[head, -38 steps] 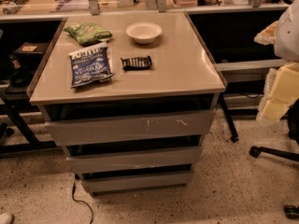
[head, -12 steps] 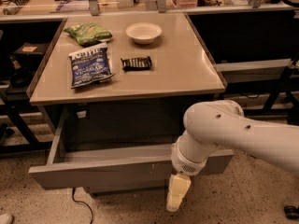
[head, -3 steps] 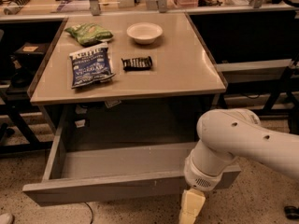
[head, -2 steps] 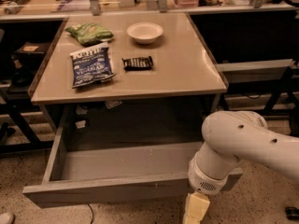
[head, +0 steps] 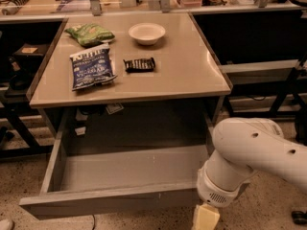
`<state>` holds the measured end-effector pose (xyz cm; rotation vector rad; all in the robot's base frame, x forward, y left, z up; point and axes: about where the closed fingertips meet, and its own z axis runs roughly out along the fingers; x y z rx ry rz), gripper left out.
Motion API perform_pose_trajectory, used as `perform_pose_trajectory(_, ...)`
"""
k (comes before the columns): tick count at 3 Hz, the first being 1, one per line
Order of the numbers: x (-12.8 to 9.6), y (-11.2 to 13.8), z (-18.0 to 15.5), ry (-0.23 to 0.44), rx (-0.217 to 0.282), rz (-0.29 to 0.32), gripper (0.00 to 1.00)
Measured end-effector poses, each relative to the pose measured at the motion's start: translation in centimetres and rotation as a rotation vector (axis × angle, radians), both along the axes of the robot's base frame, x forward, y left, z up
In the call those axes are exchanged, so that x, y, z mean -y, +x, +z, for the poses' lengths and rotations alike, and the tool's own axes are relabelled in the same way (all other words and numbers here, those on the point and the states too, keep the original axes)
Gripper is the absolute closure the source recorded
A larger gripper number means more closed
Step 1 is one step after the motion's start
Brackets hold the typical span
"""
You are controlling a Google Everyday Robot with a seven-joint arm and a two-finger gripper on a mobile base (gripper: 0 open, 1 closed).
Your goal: Open top drawer
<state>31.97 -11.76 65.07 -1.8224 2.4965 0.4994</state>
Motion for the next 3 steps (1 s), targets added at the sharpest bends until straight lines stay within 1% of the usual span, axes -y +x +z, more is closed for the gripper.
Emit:
perform_pose_trajectory(1, 0.6, -0.9, 0.4, -0.006, -0.005, -0.022, 0.00)
perform_pose_trajectory(2, 0.6, -1.9, 0.8, -0.008, -0.025, -0.029, 0.00)
perform_pose_trajectory(3, 0.6, -2.0, 1.0, -0.008, -0.026, -0.028, 0.00)
